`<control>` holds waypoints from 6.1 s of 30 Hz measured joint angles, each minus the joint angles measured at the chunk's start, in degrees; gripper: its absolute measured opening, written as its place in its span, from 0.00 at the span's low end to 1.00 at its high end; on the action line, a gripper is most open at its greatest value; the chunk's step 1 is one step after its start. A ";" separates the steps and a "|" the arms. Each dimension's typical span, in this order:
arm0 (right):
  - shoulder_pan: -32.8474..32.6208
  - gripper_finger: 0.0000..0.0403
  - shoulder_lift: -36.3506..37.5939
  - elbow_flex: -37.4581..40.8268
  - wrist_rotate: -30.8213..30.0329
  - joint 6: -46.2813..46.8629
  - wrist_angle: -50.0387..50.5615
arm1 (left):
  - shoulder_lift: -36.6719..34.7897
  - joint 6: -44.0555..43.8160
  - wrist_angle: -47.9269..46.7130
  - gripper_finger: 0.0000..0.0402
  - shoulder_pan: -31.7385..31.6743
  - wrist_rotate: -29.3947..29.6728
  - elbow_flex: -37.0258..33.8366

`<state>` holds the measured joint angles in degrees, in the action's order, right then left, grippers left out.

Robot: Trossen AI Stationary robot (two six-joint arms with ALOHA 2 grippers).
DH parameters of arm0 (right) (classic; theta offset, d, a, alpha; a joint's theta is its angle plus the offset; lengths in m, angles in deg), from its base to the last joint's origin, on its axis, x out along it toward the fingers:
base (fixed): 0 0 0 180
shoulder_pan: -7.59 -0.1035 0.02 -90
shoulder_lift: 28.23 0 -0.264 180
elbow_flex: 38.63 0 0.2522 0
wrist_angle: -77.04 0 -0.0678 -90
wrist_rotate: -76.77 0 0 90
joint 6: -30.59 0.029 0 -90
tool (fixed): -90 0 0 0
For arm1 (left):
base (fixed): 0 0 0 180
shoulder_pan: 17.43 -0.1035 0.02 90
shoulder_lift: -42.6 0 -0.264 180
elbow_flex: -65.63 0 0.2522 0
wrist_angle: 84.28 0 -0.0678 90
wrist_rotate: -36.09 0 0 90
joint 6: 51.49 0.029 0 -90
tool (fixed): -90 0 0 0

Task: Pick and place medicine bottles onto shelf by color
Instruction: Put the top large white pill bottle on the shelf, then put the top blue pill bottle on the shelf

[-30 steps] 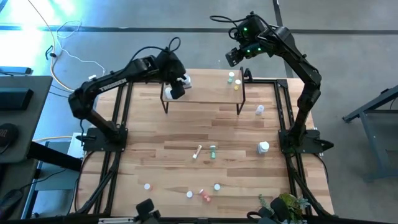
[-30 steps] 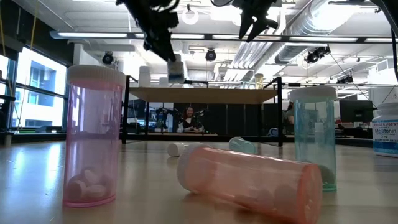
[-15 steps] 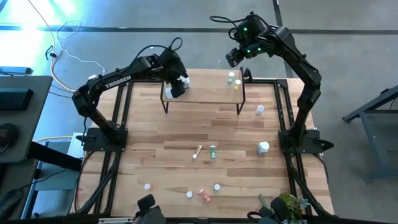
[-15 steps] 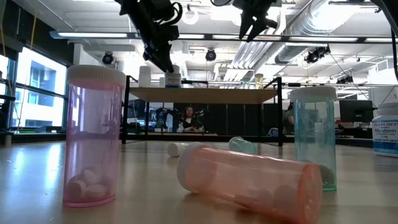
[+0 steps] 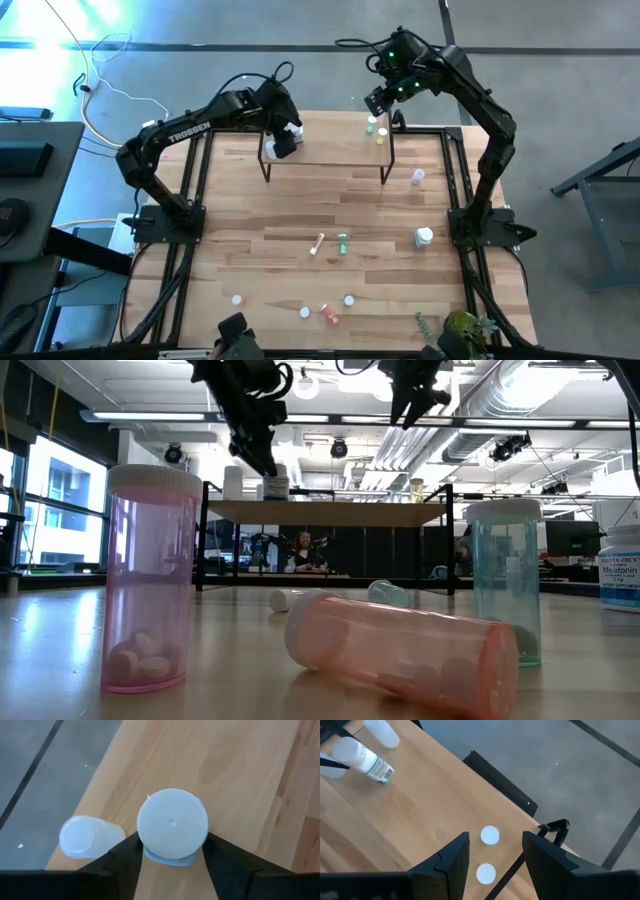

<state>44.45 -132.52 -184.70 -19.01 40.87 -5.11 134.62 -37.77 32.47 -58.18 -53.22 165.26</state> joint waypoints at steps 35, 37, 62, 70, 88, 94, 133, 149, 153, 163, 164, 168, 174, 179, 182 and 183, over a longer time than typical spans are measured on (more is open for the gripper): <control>-22.56 0.43 6.94 0.07 -3.66 9.79 5.95 | -14.08 -6.74 -13.05 0.59 8.68 -8.86 7.27; -24.08 0.43 6.94 0.07 -4.70 10.62 5.95 | -15.96 -8.85 -12.91 0.59 10.66 -8.78 5.47; -38.61 0.43 25.14 48.52 -3.10 36.51 -17.25 | -30.37 -39.86 6.21 0.59 35.29 9.51 -24.64; -41.63 0.43 22.72 59.18 1.73 38.80 -34.95 | -30.30 -51.60 6.55 0.59 44.67 14.13 -24.95; -43.29 0.43 5.23 60.76 4.98 47.64 -42.74 | -30.25 -58.73 6.44 0.59 56.26 22.95 -24.95; -43.14 0.43 2.33 60.76 4.73 49.91 -45.70 | -30.25 -58.59 6.36 0.59 56.24 24.04 -24.95; -43.10 0.27 -7.18 60.76 5.81 55.86 -49.81 | -30.25 -57.00 5.10 0.59 56.24 24.15 -24.95; -43.75 0.25 -3.05 60.78 2.34 48.60 -49.22 | -30.25 -57.51 3.23 0.59 55.28 21.81 -24.95; -44.30 0.25 0.53 60.78 -2.50 47.72 -49.74 | -30.92 -56.71 3.21 0.59 53.88 21.86 -24.95; -44.13 0.25 8.01 60.78 -17.55 42.94 -58.00 | -33.56 -48.86 3.42 0.59 46.69 22.73 -24.93; -43.72 0.25 8.38 60.78 -18.66 41.71 -59.77 | -33.88 -48.24 3.42 0.59 45.79 22.73 -24.92; -41.59 0.25 8.56 60.78 -20.88 35.48 -67.78 | -34.97 -45.24 3.49 0.59 42.44 22.73 -24.88; -38.32 0.25 8.34 60.78 -25.21 26.21 -79.29 | -35.93 -40.04 3.49 0.59 38.15 22.73 -24.88; -36.35 0.25 8.34 60.78 -28.81 16.00 -86.57 | -35.87 -36.64 3.47 0.59 35.88 22.71 -24.88; -35.69 0.25 8.34 60.78 -33.26 9.23 -89.67 | -35.85 -34.99 3.48 0.59 35.07 22.70 -24.88; -35.49 0.25 8.34 60.78 -34.81 6.92 -90.81 | -35.85 -34.39 3.47 0.59 34.96 22.69 -24.88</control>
<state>8.96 -124.17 -123.92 -53.82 47.79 -95.92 98.77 -72.16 35.94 -23.22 -30.53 140.38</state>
